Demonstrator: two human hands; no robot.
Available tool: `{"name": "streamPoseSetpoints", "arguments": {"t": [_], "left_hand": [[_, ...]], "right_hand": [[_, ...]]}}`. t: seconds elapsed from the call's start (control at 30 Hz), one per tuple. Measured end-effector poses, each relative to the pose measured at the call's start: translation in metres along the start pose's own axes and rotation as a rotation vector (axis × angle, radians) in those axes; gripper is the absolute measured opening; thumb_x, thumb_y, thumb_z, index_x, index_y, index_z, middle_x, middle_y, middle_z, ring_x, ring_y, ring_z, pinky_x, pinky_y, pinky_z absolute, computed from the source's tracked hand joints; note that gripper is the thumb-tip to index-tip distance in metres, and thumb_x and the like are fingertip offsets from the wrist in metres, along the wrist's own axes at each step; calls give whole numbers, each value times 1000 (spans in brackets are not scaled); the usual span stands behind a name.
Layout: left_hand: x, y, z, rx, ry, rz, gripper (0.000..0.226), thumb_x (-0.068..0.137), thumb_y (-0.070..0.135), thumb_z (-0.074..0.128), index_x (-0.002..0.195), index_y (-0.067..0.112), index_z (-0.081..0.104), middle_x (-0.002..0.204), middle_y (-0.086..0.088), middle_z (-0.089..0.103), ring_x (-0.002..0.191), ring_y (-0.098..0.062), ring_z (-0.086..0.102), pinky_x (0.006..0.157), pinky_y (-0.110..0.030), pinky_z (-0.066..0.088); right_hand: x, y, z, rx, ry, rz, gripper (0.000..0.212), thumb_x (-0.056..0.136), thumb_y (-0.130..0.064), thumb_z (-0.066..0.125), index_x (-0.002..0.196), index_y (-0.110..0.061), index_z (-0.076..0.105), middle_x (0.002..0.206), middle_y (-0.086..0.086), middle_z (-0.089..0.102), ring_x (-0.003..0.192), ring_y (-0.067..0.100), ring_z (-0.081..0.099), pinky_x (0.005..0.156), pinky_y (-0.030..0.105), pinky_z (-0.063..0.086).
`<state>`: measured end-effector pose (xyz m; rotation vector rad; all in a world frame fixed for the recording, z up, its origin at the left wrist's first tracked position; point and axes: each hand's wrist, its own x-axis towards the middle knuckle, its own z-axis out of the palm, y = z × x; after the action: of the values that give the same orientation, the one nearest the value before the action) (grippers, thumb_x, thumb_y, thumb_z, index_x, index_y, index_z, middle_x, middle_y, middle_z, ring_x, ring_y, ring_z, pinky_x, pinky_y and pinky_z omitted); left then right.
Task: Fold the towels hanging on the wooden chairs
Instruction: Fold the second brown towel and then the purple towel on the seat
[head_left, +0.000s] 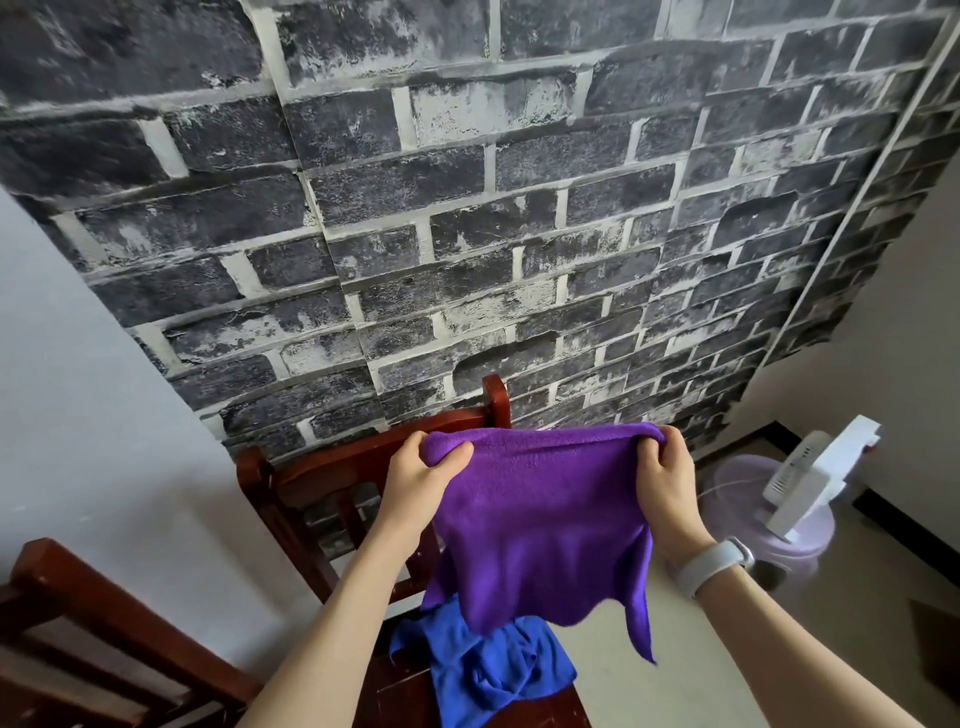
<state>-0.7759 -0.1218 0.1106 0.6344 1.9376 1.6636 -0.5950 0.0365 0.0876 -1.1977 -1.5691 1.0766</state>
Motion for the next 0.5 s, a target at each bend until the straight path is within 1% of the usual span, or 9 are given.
{"name": "streamPoseSetpoints", "arguments": {"t": [0.03,0.1,0.13,0.17,0.27,0.33,0.4,0.47,0.5], "left_hand": [[0,-1,-1,-4,-11,-27,23,78,17,71,67,15,51,68,-1,56,66,-15,50,64,-31,40],[0,-5,-5,8,-35,-54,37,78,12,70,61,18,38,61,2,42,61,-15,37,58,-30,29],[1,-6,-8,15,-34,-50,41,77,9,70,61,19,33,61,3,37,61,-15,31,57,-30,24],[1,-7,-12,17,-17,-42,41,76,7,70,62,19,33,62,3,35,62,-15,29,57,-30,23],[3,-12,-27,28,31,-11,31,77,1,68,66,17,43,65,2,40,62,-14,33,56,-27,26],[1,-14,-33,138,18,47,28,76,0,67,68,17,47,66,3,43,60,-12,35,54,-22,31],[1,-16,-34,263,14,125,28,74,-2,68,71,18,48,70,4,48,65,-11,42,60,-15,34],[0,-19,-34,349,46,164,30,73,-1,69,74,19,45,75,8,50,72,-10,46,66,-21,33],[-1,-21,-34,372,82,170,32,72,0,70,75,19,44,76,9,49,73,-10,46,66,-22,31]], "right_hand": [[0,2,-1,-3,9,0,14,93,-5,38,92,-5,52,85,7,53,82,16,46,69,24,30],[2,7,-6,1,37,42,16,92,-4,38,96,-3,54,89,8,54,85,17,47,73,24,31],[3,10,-9,11,57,83,18,91,-4,39,98,-2,56,91,9,55,87,18,47,76,25,32],[5,14,-13,33,81,132,21,91,-5,39,101,-2,56,94,9,56,88,18,47,77,26,33],[10,23,-25,77,121,215,24,90,-6,40,107,-4,57,99,9,56,91,18,47,80,27,35],[10,27,-30,59,86,201,25,89,-5,41,108,-5,57,100,7,56,92,18,47,81,28,36],[10,27,-30,99,61,191,26,88,-2,41,109,-5,56,100,8,56,91,18,48,77,30,39],[10,25,-30,157,25,188,32,87,3,40,113,-10,55,99,9,56,83,17,50,70,24,41],[9,25,-30,168,-1,184,38,87,5,40,116,-14,55,96,8,57,76,14,49,66,21,42]]}}
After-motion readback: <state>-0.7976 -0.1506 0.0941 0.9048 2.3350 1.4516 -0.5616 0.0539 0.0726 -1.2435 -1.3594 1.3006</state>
